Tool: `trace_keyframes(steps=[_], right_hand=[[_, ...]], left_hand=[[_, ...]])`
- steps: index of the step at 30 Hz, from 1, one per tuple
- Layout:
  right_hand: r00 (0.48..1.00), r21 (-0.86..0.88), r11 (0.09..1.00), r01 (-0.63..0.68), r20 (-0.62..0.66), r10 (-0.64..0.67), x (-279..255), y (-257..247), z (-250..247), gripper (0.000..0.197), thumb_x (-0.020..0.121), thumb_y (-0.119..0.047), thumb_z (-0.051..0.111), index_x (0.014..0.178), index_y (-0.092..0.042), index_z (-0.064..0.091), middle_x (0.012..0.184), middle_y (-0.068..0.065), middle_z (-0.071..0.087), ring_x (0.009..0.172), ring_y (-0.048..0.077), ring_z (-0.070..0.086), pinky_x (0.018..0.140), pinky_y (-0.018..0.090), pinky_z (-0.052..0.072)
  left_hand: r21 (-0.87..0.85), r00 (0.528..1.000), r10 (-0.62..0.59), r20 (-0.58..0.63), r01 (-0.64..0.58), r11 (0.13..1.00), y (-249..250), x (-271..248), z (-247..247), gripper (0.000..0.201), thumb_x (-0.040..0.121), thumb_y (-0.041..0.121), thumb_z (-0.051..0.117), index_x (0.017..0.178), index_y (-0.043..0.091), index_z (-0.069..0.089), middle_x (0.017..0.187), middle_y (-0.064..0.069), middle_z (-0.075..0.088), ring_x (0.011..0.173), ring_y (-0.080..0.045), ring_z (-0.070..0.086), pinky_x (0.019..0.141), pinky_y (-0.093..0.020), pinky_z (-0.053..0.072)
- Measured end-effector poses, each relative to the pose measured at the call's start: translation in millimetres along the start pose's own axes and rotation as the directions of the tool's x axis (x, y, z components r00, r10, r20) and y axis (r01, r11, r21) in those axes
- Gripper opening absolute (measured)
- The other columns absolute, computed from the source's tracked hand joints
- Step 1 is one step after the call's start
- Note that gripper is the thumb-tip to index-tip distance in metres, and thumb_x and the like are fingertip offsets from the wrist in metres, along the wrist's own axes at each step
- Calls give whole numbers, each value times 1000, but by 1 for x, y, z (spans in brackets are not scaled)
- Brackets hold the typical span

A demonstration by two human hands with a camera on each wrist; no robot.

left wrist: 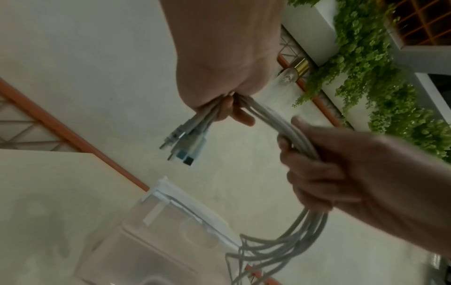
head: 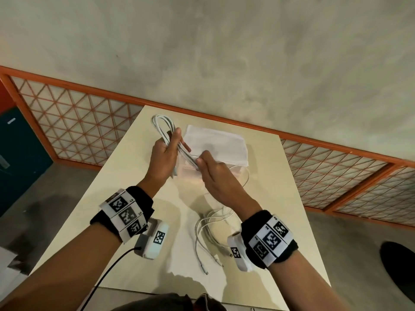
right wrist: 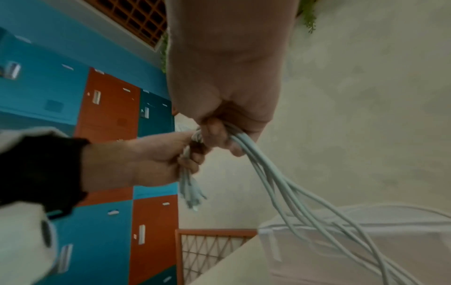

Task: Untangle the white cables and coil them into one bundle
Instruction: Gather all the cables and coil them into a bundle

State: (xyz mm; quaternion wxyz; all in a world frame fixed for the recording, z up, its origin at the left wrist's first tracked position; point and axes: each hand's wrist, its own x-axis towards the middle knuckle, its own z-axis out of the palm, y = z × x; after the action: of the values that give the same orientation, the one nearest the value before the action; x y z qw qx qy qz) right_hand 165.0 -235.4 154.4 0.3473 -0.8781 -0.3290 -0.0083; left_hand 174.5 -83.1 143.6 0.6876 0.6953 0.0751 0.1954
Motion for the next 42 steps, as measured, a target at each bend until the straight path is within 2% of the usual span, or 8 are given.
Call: trace_keyframes(steps=[9, 15, 23, 28, 30, 33, 36, 42], right_hand=[[957, 118, 992, -38, 289, 2, -14, 0, 30, 32, 103, -31, 33, 127, -10, 35, 74, 8, 63, 75, 28, 64, 75, 39, 51], [880, 262, 921, -289, 451, 148, -16, 22, 10, 45, 99, -45, 37, 77, -12, 56, 49, -4, 52, 56, 14, 63, 67, 22, 44], [778, 95, 926, -365, 578, 247, -8, 45, -13, 79, 94, -65, 18, 62, -2, 53, 65, 4, 70, 81, 16, 68, 101, 34, 40], [918, -70, 952, -298, 250, 306, -5, 53, -30, 53, 101, -38, 40, 49, -25, 42, 52, -7, 50, 63, 20, 49, 74, 33, 39], [955, -153, 964, -219, 171, 244, 1, 47, -37, 50, 101, -34, 39, 54, -16, 41, 55, -1, 50, 62, 23, 47, 69, 37, 40], [953, -188, 968, -168, 221, 209, 13, 30, -50, 51, 101, -39, 37, 68, -2, 50, 61, 5, 51, 57, 18, 44, 64, 32, 38], [922, -190, 966, -176, 313, 229, 23, 11, -68, 44, 99, -41, 40, 81, -6, 60, 69, -8, 52, 59, 3, 45, 56, 11, 36], [915, -209, 972, -105, 362, 177, 27, -8, -86, 27, 98, -36, 45, 96, -14, 60, 85, -10, 58, 73, 3, 51, 64, 11, 36]], left_hand=[[-461, 964, -257, 74, 261, 848, 13, 7, -3, 39, 100, 36, 41, 66, 16, 40, 42, 8, 34, 35, -8, 34, 42, -20, 39], [-492, 964, -241, 109, 263, 830, 15, 10, -7, 40, 100, 37, 42, 65, 17, 40, 42, 8, 29, 33, -7, 26, 38, -18, 32], [-427, 967, -184, 175, 243, 871, 27, 13, -9, 41, 100, 40, 40, 65, 18, 39, 41, 8, 26, 30, -6, 22, 36, -16, 26], [-260, 955, -167, 243, 230, 938, 32, 16, -16, 41, 99, 39, 42, 65, 17, 39, 42, 9, 27, 30, -6, 22, 36, -16, 24], [-152, 936, -167, 309, 221, 963, 30, 12, -11, 41, 99, 37, 42, 64, 17, 40, 43, 9, 27, 31, -6, 22, 37, -15, 23], [-53, 904, -192, 381, 229, 972, 30, 7, -2, 41, 99, 37, 43, 64, 17, 40, 43, 9, 28, 32, -7, 22, 35, -16, 23], [-1, 888, -174, 426, 193, 981, 33, 5, 7, 40, 99, 37, 42, 65, 17, 41, 44, 8, 29, 34, -7, 23, 36, -17, 22], [17, 885, -157, 438, 167, 986, 38, 0, 18, 42, 99, 38, 41, 64, 16, 41, 45, 7, 37, 39, -9, 35, 41, -20, 30]])
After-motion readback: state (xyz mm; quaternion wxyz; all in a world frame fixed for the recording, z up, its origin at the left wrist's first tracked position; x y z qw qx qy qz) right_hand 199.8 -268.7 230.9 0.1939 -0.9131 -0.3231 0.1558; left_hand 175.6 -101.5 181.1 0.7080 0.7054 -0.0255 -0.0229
